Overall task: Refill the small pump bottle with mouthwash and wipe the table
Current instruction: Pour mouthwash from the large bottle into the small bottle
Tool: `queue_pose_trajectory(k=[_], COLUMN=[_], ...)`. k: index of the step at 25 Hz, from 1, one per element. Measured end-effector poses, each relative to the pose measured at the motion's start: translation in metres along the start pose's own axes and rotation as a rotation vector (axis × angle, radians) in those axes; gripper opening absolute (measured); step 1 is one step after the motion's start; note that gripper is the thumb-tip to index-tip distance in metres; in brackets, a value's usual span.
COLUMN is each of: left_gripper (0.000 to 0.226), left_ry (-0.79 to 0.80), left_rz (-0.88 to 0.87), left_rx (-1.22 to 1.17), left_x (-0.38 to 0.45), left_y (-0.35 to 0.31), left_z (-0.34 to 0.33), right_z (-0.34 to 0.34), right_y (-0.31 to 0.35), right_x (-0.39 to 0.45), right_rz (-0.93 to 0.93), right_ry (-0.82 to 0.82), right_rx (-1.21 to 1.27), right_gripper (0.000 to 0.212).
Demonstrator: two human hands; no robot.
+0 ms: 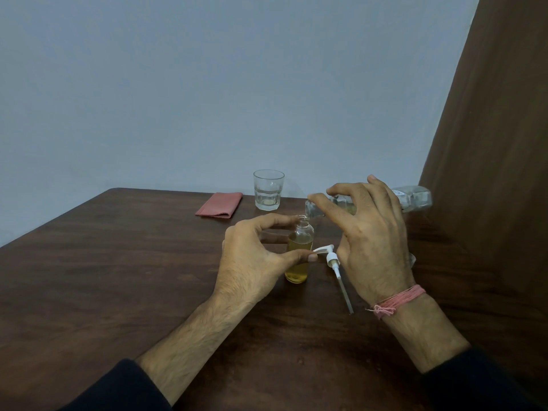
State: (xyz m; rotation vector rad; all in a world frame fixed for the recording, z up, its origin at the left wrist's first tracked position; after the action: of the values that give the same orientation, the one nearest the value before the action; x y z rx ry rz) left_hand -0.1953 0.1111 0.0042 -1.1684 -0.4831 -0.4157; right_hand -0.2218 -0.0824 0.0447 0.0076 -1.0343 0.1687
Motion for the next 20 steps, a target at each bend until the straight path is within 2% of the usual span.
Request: queue_pose_trajectory(k=[20], left_gripper=[0.063], left_ry=[0.003], left_rz=[0.014], left_rx=[0.011], left_x=[0.0004], left_y=[-0.0012], left_z=[-0.0009], right_z=[0.0007], right_y=[-0.0001], right_x=[-0.0001], right_rz=[0.001], right_ry=[-0.013], right_rx=[-0.002], right_gripper=[0.077])
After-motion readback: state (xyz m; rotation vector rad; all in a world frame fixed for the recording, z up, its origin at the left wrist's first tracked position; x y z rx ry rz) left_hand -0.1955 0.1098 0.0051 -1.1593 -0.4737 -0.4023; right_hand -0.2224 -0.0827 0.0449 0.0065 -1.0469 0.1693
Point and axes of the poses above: each hand's wrist, its own x-axis towards the middle knuckle, its own z-axis out of the back of the hand, y = z × x, the point moved 2 cm from there along x, towards the middle knuckle, and after that the axes turned 5 degrees about -z, right-handed, at the moved point
